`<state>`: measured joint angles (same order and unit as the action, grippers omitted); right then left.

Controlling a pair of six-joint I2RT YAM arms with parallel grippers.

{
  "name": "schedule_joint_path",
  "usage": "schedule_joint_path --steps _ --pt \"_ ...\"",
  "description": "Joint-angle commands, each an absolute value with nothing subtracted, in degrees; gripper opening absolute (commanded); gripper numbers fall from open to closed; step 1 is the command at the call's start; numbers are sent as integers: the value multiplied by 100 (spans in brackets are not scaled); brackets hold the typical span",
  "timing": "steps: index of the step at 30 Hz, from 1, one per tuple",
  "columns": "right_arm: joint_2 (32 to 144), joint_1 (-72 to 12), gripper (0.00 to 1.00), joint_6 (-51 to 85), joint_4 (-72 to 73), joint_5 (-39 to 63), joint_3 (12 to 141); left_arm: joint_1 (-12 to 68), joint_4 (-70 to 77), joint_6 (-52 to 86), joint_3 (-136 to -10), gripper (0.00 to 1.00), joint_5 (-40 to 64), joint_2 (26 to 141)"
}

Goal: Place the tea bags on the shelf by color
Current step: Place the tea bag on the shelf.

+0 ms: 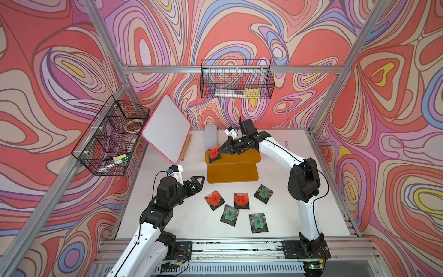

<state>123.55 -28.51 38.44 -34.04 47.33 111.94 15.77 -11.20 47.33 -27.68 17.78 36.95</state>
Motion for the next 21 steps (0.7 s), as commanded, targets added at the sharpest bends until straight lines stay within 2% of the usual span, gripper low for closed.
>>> schedule_joint_path --steps 1,21 --pt "12534 -2821 0 3722 -3689 4623 11372 1582 -1143 4649 -2789 87 1740 3647" --pt "12735 -2826 0 3538 -4146 4311 11671 1582 -1143 4666 -2714 87 1691 3612"
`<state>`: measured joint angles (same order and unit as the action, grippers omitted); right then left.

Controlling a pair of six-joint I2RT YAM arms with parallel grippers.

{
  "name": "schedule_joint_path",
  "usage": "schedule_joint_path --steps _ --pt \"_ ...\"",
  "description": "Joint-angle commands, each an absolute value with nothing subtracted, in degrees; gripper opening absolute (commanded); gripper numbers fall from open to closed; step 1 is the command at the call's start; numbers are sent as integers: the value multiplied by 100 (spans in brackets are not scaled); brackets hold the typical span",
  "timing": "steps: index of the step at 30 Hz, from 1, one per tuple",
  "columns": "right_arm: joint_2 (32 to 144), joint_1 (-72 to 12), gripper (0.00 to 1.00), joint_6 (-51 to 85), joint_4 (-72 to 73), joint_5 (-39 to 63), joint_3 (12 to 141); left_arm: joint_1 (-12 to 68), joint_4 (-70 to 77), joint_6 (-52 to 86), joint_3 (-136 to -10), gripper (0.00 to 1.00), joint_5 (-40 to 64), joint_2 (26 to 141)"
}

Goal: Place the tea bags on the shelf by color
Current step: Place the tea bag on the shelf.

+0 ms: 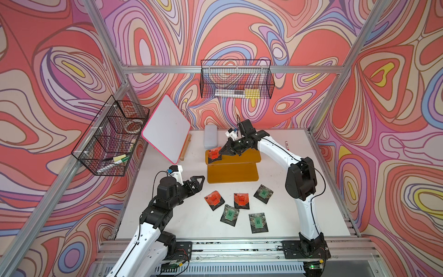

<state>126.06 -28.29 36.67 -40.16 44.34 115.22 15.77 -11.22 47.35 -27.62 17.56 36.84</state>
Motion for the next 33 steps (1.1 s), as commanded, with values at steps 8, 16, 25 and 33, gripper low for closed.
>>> schedule_joint_path --steps 8,16,25,33 --pt "12770 -2825 3 3511 -4192 4281 11702 1582 -1107 4676 -2672 87 1702 3626" --pt "12824 -2823 8 3484 -4256 4219 11767 1582 -1116 4676 -2654 87 1687 3604" --pt "12873 -2822 15 3411 -4389 4101 11850 1582 -1099 4685 -2646 87 1693 3612" --pt "12913 -2822 23 3322 -4544 3974 11933 1582 -1101 4685 -2628 87 1685 3604"
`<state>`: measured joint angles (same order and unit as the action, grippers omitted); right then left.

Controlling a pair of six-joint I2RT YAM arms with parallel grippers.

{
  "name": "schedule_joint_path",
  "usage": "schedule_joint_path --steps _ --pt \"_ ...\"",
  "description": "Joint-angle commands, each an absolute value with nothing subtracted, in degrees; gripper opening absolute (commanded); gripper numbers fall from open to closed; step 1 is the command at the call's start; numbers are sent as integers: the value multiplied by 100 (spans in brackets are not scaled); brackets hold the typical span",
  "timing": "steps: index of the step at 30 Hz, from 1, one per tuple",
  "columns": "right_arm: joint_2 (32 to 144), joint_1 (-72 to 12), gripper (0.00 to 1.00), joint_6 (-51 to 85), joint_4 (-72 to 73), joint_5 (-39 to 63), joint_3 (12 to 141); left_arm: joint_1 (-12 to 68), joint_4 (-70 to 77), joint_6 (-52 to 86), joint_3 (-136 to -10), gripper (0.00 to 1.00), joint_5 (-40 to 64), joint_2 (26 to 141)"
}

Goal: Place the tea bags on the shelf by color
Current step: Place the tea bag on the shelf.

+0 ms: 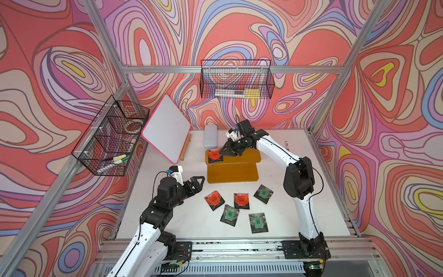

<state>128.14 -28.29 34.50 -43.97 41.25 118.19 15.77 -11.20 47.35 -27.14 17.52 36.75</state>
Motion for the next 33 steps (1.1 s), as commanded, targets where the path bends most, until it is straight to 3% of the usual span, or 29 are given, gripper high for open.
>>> schedule_joint_path --steps 1,29,33 --pt "12911 -2824 23 3318 -4552 3966 11943 1582 -1106 4685 -2628 87 1683 3604" --pt "12453 -2821 25 3287 -4571 3817 11385 1582 -1073 4728 -2602 87 1676 3618" --pt "12353 -2826 31 3235 -4577 3717 11342 1582 -1063 4746 -2584 88 1700 3639"
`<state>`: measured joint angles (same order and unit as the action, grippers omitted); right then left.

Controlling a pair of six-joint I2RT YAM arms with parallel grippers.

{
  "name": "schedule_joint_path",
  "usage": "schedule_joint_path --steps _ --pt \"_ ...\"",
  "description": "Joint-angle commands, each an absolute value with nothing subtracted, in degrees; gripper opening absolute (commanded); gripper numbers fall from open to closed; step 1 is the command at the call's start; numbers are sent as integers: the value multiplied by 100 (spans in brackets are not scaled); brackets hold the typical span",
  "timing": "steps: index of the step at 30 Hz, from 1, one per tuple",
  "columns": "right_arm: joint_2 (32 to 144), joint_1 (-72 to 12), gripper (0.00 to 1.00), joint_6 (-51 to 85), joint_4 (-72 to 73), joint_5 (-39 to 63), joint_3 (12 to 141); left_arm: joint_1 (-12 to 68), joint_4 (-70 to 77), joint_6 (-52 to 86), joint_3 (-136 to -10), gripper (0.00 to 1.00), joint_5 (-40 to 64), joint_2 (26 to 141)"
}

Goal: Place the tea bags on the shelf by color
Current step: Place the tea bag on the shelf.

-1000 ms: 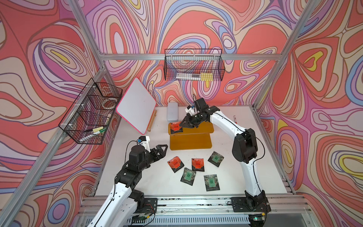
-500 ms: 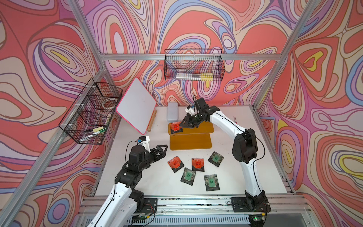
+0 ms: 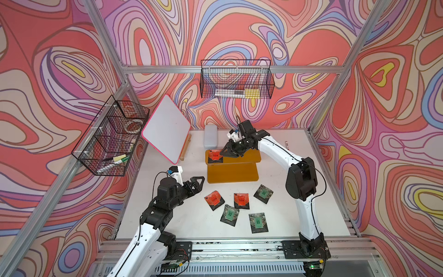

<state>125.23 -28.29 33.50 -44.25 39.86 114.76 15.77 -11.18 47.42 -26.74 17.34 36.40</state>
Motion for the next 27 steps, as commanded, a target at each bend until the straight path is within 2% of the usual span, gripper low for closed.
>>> schedule_joint_path --steps 1,8,14,20,27 --pt "12340 -2822 33 3215 -4587 3688 11338 1582 -1063 4746 -2576 88 1696 3639" --pt "12306 -2830 36 3129 -4650 3609 11409 1582 -1046 4831 -2454 89 1728 3637" --pt "11805 -2828 38 2941 -4430 3371 10975 1582 -1045 5015 -2297 91 1826 3715" --pt "11026 -2824 40 2634 -3955 3188 9981 1582 -919 5243 -2104 91 1988 3895" --pt "9592 -2921 42 2248 -2912 2893 8120 1591 -728 5435 -1834 89 2119 4162"
